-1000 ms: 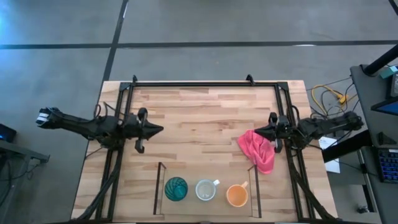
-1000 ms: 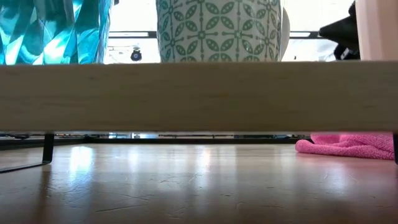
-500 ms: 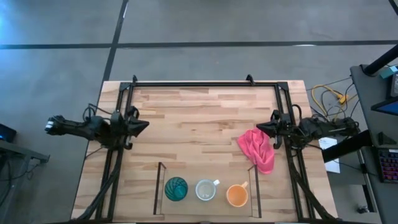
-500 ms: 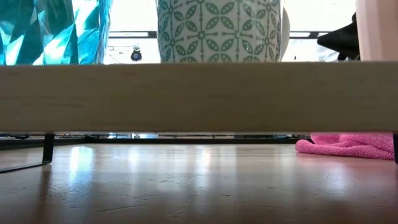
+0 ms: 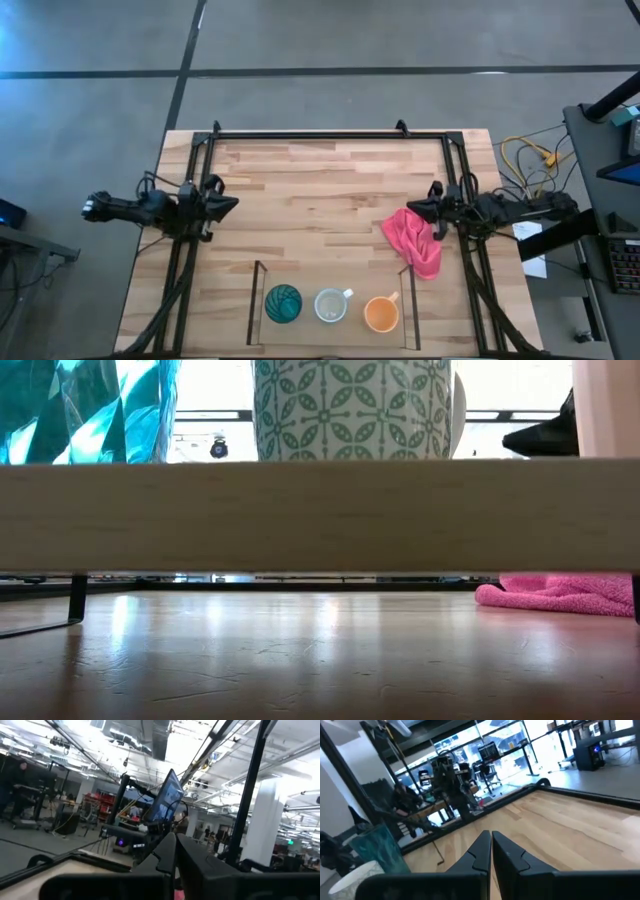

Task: Stack small to large cups/mugs on shelf
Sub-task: Return to Home Position

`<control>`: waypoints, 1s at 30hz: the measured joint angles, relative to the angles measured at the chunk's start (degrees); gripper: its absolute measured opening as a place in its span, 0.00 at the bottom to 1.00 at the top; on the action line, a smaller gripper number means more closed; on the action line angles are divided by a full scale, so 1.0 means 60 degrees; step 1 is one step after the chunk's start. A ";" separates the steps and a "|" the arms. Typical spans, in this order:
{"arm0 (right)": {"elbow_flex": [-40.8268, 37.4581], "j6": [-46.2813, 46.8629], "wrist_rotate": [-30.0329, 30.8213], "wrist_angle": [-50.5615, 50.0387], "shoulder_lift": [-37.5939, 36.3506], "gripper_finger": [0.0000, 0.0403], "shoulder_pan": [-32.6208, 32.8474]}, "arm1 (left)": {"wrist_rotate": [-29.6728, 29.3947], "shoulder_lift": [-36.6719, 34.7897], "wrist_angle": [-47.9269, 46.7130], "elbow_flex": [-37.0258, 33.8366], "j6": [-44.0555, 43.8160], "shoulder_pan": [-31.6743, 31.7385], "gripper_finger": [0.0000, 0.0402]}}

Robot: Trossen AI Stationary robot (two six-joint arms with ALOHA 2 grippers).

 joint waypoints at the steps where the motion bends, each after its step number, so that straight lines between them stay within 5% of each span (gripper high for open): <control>1: 0.0000 0.0077 -0.0051 -0.0058 0.0028 0.02 -0.0008 | 0.0000 0.0040 -0.0048 0.0000 0.0013 0.0000 0.00; 11: 0.0014 0.0041 -0.0219 -0.0189 0.0012 0.02 -0.0015 | -0.0240 -0.0094 -0.2757 -0.0011 -0.1095 0.0007 0.00; 30: 0.0021 -0.0727 -0.0222 -0.0215 0.0132 0.02 -0.0015 | -0.1122 -0.0097 -0.3690 0.0215 -0.0176 0.0018 0.00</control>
